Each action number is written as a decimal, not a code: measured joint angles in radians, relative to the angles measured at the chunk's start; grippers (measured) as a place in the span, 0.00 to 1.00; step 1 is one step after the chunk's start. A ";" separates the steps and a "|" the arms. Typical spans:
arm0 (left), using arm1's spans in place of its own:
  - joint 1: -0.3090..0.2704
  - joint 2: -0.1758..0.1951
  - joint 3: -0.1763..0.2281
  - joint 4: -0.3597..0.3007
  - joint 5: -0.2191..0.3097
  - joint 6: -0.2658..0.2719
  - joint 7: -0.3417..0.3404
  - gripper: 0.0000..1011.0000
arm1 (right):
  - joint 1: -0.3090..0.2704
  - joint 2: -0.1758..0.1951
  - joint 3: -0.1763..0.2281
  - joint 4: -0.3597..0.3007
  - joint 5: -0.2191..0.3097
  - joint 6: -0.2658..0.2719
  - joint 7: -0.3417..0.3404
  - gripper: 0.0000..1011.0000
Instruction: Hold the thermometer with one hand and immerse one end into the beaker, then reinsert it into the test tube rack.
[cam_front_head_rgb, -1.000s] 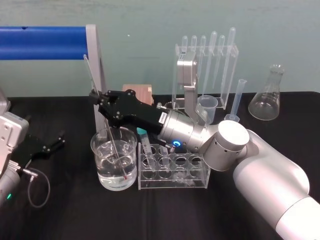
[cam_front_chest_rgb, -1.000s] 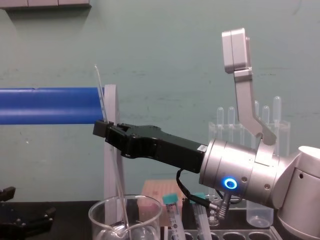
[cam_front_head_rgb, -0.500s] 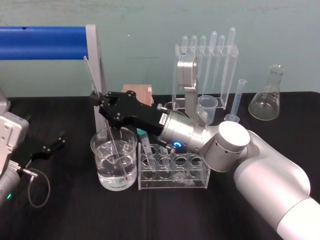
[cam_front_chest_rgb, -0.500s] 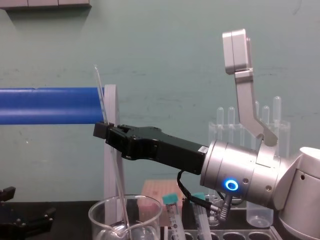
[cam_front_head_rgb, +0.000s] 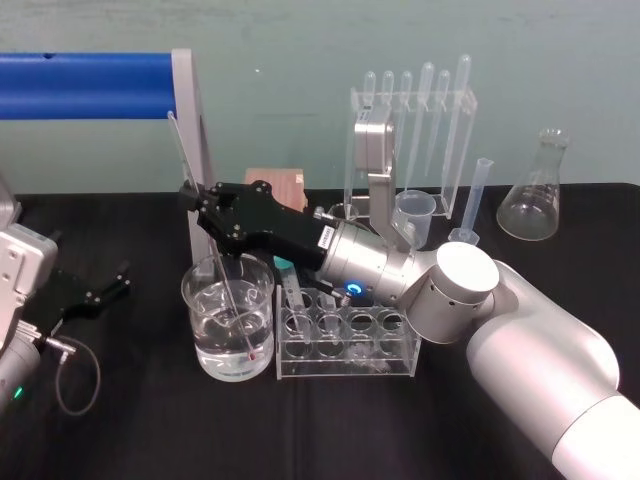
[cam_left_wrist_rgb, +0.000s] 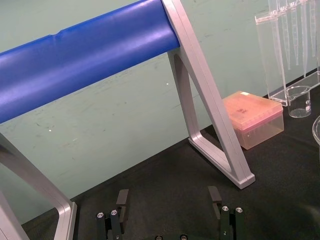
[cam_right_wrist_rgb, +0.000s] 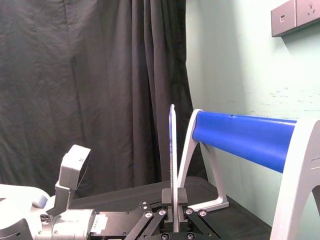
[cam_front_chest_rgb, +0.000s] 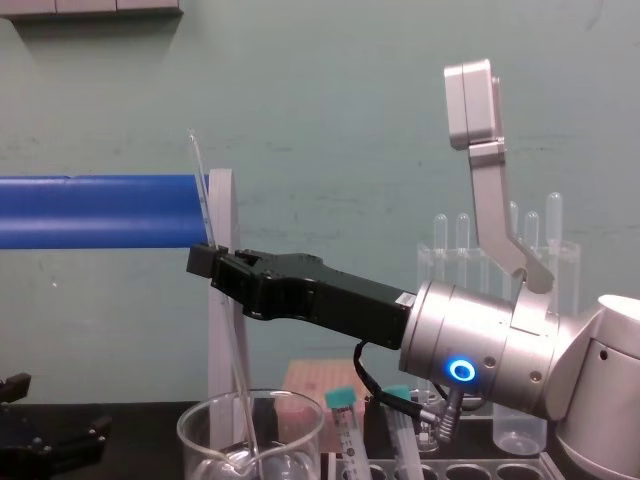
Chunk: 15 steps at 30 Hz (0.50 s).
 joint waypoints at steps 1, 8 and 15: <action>0.000 0.000 0.000 0.000 0.000 0.000 0.000 1.00 | 0.000 0.000 0.000 0.001 0.000 -0.001 0.000 0.06; 0.000 0.000 0.000 0.000 0.000 0.000 0.000 1.00 | 0.001 -0.002 0.000 0.002 0.001 -0.003 0.002 0.06; 0.000 0.000 0.000 0.000 0.000 0.000 0.000 1.00 | 0.000 -0.001 0.001 0.002 0.001 -0.003 0.001 0.06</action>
